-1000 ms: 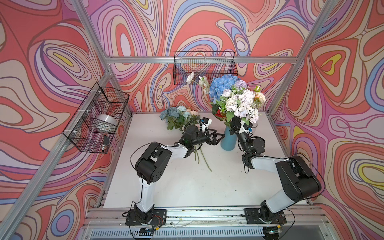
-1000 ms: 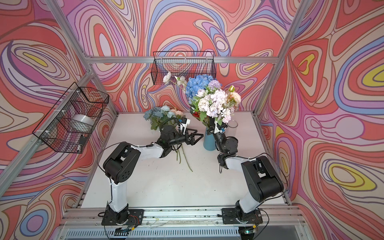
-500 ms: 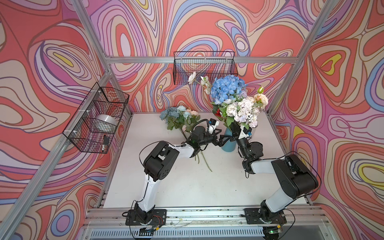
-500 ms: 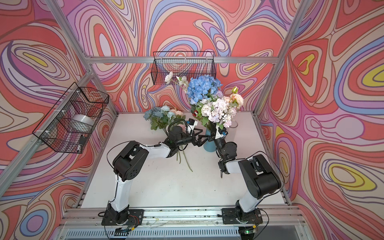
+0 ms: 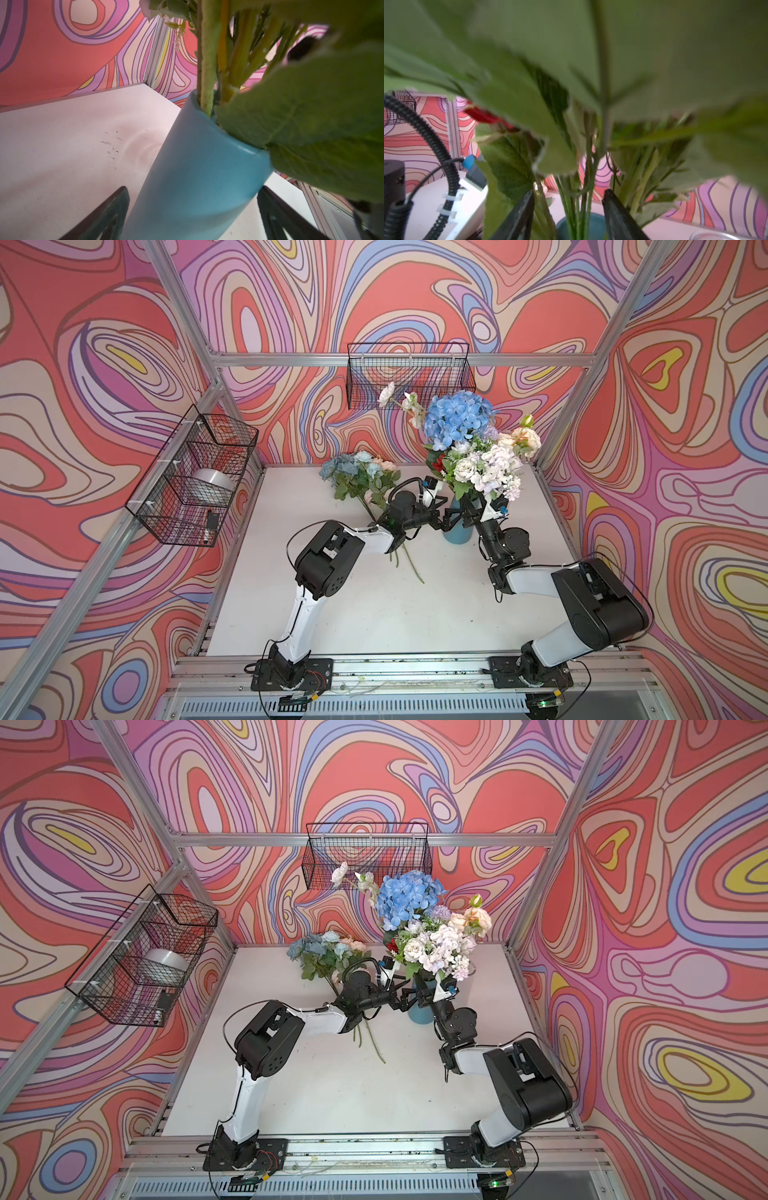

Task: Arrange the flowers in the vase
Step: 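Push the spray stems deeper with right gripper while left steadies vase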

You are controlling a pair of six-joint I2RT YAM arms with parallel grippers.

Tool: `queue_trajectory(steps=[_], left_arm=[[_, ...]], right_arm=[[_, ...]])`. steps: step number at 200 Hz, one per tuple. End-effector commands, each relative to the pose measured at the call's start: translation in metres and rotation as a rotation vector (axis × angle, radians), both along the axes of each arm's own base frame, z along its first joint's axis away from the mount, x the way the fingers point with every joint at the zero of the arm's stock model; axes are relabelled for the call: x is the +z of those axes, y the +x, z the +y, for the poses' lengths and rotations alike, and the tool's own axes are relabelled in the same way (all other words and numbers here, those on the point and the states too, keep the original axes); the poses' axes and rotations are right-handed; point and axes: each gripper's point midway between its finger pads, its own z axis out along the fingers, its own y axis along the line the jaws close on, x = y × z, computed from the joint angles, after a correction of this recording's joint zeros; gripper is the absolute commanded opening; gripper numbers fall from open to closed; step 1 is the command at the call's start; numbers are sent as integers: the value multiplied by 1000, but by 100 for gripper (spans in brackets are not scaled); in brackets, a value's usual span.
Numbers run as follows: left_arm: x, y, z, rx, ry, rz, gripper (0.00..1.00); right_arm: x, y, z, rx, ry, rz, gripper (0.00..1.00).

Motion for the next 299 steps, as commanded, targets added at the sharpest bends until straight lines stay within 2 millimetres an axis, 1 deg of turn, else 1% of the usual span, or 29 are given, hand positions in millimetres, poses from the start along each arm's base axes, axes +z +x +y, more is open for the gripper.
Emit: queue_trajectory(steps=[1,24,39,44,45,46,47,65,78,83,99,117,133,165,192,221,242,264,299], left_arm=[[7,3,-5,8,-23,-37,98],[7,2,-5,4,-27,-31,98],[7,1,-5,2,-30,-27,98],[7,1,-5,1,-30,-25,98],[7,1,-5,0,-31,-25,98],[8,1,-5,0,-32,-26,98],[8,1,-5,0,-32,-26,98],[9,1,-5,-1,-32,-26,98],[9,0,-4,0,-27,-26,98],[9,0,-4,1,-26,-27,98],[7,-1,-3,2,-21,-25,98],[5,-1,-3,2,-18,-20,98],[3,-1,-3,2,-17,-18,98],[4,-2,-3,-1,-18,-14,98],[4,-4,-1,1,-17,-12,98],[2,-6,1,4,-13,-9,98],[0,-6,2,4,-14,-8,98],[1,-6,1,4,-18,-9,98],[5,-7,3,10,-27,-16,98]], right_arm=[[19,-5,1,7,-18,-9,58],[37,-11,0,-1,-38,-27,58],[45,-11,0,-4,-49,-45,52],[47,-11,1,-3,-53,-47,47],[48,-11,1,-3,-55,-50,45],[48,-11,1,-3,-55,-50,45],[48,-10,1,-4,-56,-51,42],[47,-7,2,-6,-70,-56,15],[43,-7,4,3,-72,-51,2],[41,-7,5,6,-73,-48,0],[34,-12,5,20,-69,-42,0],[19,-18,4,31,-57,-22,0],[3,-20,-1,22,-30,8,0],[-26,-12,-12,-44,-7,73,0],[-49,-2,-14,-70,-3,134,0],[-62,1,-16,-76,10,168,0],[-76,1,-17,-84,1,209,0],[-87,0,-16,-78,-9,245,0],[-99,0,-12,-58,-26,288,0]])
